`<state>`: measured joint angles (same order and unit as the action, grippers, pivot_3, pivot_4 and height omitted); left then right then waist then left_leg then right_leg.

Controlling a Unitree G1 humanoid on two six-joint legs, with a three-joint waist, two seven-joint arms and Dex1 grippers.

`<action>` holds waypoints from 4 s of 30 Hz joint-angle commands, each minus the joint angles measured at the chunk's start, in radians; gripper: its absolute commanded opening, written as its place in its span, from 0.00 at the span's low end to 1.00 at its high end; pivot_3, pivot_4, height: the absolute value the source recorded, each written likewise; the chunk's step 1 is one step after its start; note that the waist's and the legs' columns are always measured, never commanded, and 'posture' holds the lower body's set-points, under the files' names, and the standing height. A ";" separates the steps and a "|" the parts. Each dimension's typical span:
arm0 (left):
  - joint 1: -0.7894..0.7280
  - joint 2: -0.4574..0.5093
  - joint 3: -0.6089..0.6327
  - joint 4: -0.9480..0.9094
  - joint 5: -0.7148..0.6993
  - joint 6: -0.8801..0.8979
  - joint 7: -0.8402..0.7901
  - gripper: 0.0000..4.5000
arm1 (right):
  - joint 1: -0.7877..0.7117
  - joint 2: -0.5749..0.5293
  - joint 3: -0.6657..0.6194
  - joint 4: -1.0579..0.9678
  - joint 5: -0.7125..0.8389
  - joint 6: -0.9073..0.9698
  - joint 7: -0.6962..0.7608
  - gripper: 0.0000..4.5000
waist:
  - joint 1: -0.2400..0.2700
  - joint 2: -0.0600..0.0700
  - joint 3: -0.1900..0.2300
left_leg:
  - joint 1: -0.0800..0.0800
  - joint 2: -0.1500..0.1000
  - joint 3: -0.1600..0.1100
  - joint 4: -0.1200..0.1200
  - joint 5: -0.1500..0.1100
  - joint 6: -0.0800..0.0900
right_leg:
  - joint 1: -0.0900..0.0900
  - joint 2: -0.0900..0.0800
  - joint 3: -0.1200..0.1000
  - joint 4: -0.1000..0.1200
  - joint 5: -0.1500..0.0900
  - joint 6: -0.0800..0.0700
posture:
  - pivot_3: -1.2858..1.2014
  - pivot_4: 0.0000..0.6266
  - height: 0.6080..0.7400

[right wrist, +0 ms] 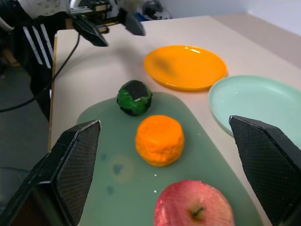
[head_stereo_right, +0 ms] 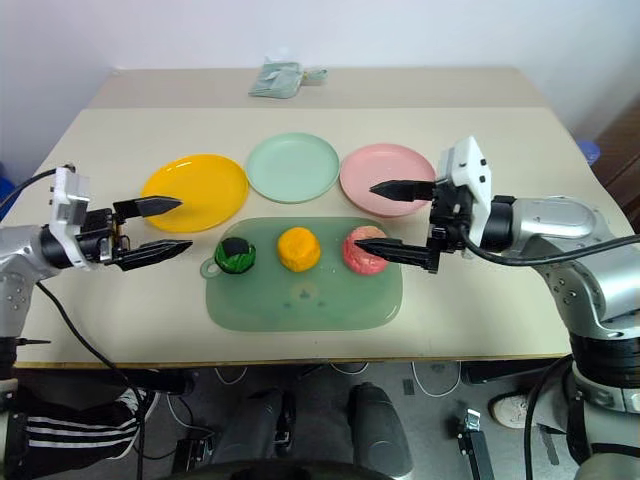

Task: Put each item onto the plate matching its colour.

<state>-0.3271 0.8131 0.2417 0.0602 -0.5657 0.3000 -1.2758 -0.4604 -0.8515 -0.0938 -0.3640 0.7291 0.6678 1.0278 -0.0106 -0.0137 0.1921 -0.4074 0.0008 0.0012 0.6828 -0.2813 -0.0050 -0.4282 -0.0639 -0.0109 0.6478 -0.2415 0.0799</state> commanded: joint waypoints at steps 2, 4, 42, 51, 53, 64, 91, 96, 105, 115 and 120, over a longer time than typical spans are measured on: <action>-0.002 -0.023 -0.038 -0.015 0.026 -0.021 0.015 1.00 | -0.019 -0.003 -0.021 -0.028 0.002 -0.016 -0.001 0.99 | 0.001 0.000 0.000 | 0.000 0.000 0.000 0.000 0.000 0.000 | 0.000 0.000 0.000 0.000 0.000 0.000 | 0.52 0.24 0.97; -0.028 -0.052 -0.069 0.008 0.052 -0.039 0.034 1.00 | -0.012 -0.002 -0.018 -0.038 -0.006 -0.019 -0.006 0.99 | 0.003 0.000 0.000 | 0.000 0.000 0.000 0.000 0.000 0.000 | 0.000 0.000 0.000 0.000 0.000 0.000 | 0.52 0.24 0.97; -0.100 -0.184 -0.231 0.112 0.213 -0.135 0.104 0.62 | -0.004 -0.014 -0.060 -0.080 0.017 0.000 -0.056 1.00 | 0.002 0.000 0.000 | 0.000 0.000 0.000 0.000 0.000 0.000 | 0.000 0.000 0.000 0.000 0.000 0.000 | 0.52 0.24 0.97; -0.345 -0.283 -0.178 0.238 0.218 -0.107 0.310 0.62 | -0.049 0.034 -0.039 -0.011 -0.067 -0.061 -0.115 1.00 | 0.017 0.000 0.000 | 0.000 -0.001 0.000 0.001 0.000 0.000 | 0.000 0.001 0.000 0.000 0.001 0.002 | 0.52 0.24 0.97; -0.425 -0.339 -0.203 0.353 0.277 -0.159 0.388 0.62 | -0.090 0.066 -0.019 0.048 -0.124 -0.077 -0.175 1.00 | 0.018 0.000 0.000 | 0.000 -0.002 0.000 0.001 0.000 0.000 | 0.000 0.001 0.000 0.001 0.002 0.003 | 0.52 0.24 0.97; -0.809 -0.587 -0.214 1.024 0.445 -0.472 0.656 0.62 | -0.077 0.121 0.017 0.065 -0.224 -0.121 -0.232 1.00 | 0.024 -0.001 0.000 | -0.003 -0.005 0.001 0.002 0.000 0.001 | -0.001 0.001 0.000 -0.002 0.002 0.005 | 0.52 0.24 0.97; -0.823 -0.556 -0.124 1.011 0.383 -0.489 0.341 0.99 | -0.054 0.113 -0.019 0.026 -0.222 -0.094 -0.259 1.00 | 0.018 -0.001 0.000 | -0.002 -0.005 0.001 0.002 0.000 0.001 | -0.001 0.002 0.000 0.000 0.003 0.005 | 0.52 0.24 0.97; -0.710 -0.434 -0.106 0.747 0.255 -0.315 0.078 0.99 | -0.077 0.121 -0.005 0.042 -0.228 -0.097 -0.246 1.00 | 0.007 -0.001 0.000 | -0.001 -0.004 0.002 0.001 0.000 0.001 | -0.001 0.002 0.000 0.000 0.003 0.005 | 0.52 0.24 0.97; -0.485 -0.229 -0.103 0.433 0.157 -0.156 -0.093 0.99 | -0.123 0.150 0.066 0.039 -0.216 -0.050 -0.223 1.00 | -0.001 -0.001 0.000 | -0.001 -0.002 0.001 0.001 0.000 0.001 | -0.001 0.001 0.001 0.000 0.002 0.005 | 0.52 0.24 0.97; -0.291 -0.099 -0.097 0.238 0.117 -0.091 -0.148 0.99 | -0.187 0.237 0.201 0.005 -0.245 0.065 -0.261 1.00 | 0.000 -0.001 0.000 | -0.001 -0.002 0.001 0.002 0.000 0.001 | -0.001 0.000 0.001 0.000 0.002 0.004 | 0.52 0.24 0.97; -0.269 -0.098 -0.074 0.215 0.108 -0.086 -0.101 0.99 | -0.203 0.241 0.199 0.006 -0.245 0.070 -0.258 1.00 | 0.002 -0.001 0.000 | -0.001 -0.002 0.000 0.002 0.000 0.001 | -0.001 0.001 0.001 0.000 0.002 0.004 | 0.52 0.24 0.97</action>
<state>-0.5818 0.7067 0.1335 0.3096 -0.4281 0.2147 -1.3932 -0.6402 -0.6094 0.1345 -0.3278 0.4769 0.7412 0.7721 -0.0083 -0.0146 0.1919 -0.4086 -0.0015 0.0015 0.6843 -0.2816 -0.0037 -0.4289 -0.0633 -0.0101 0.6483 -0.2391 0.0843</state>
